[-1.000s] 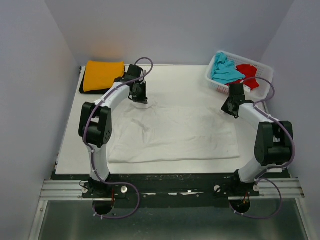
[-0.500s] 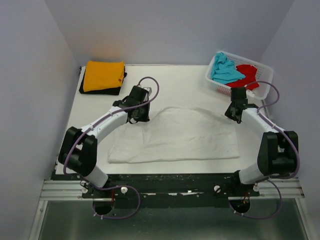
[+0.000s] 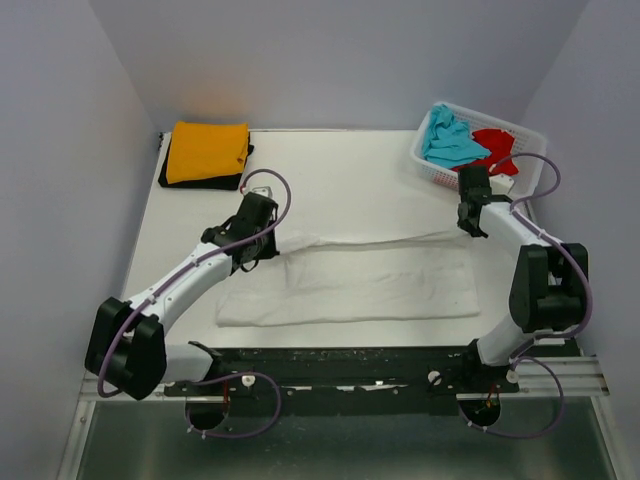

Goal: Fold and stack the t-shirts
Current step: Fold the other side of the tshirt into a rectangle

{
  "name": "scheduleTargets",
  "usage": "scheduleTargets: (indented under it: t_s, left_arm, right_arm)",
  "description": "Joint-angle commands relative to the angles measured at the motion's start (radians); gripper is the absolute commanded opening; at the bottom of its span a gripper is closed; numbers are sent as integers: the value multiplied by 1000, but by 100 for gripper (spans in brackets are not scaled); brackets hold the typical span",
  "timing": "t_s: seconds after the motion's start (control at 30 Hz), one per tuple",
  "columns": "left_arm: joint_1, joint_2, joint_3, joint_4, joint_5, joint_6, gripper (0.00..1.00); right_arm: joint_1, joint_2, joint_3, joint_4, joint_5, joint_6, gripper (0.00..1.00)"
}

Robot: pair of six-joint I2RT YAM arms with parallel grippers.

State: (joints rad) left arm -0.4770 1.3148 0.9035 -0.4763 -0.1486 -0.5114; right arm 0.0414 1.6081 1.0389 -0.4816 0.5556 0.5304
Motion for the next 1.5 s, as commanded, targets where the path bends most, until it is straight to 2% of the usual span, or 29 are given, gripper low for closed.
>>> scheduleTargets:
  t_s: [0.0,0.4,0.63,0.87,0.97,1.0,1.03,1.07,1.1,1.23,1.27,1.3,1.33,1.37,1.4,1.47]
  left_arm:
    - [0,-84,-55,7,-33,-49,0]
    - [-35,-279,-144,-37,-64,-121,0]
    - [-111,-355,-232,-80,-57,-218,0]
    - [-192,-387,-348,-87,-17,-352,0]
    - [-222,-395,-378,-147,-29,-414,0]
    - [-226,-402,-385,-174,-34,-429,0]
    - [-228,-409,-382,-208,-48,-443,9]
    - [-230,-416,-372,-246,-64,-453,33]
    - [-231,-423,-358,-279,-81,-459,50]
    - [-253,-477,-293,-349,-90,-442,77]
    - [-260,-494,-281,-355,-88,-438,95]
    - [-265,-517,-274,-344,-79,-425,98]
    - [-267,-536,-271,-322,-61,-407,99]
    - [-268,-545,-269,-282,-48,-384,99]
    - [-267,-546,-270,-235,-36,-371,98]
    - [-264,-509,-263,-120,-2,-350,99]
  right_arm:
    - [-16,46,76,-20,74,-28,1]
    - [-17,0,31,59,-26,-91,1]
    - [-18,-8,0,129,-74,-128,2]
    - [-18,-4,-10,94,5,-87,5]
    - [-18,-33,-38,57,57,-45,10]
    - [-18,-49,-53,37,72,-15,16]
    - [-18,-72,-66,19,93,16,32]
    - [-18,-92,-82,-4,106,52,56]
    - [-18,-120,-97,-24,132,83,70]
    - [-18,-240,-117,-92,210,144,82]
    - [-18,-272,-113,-107,219,163,85]
    - [-17,-300,-112,-105,200,158,88]
    - [-18,-334,-116,-81,156,129,95]
    - [-17,-359,-126,-39,76,83,98]
    - [-18,-381,-143,10,-14,39,100]
    - [-18,-401,-180,118,-293,-9,100]
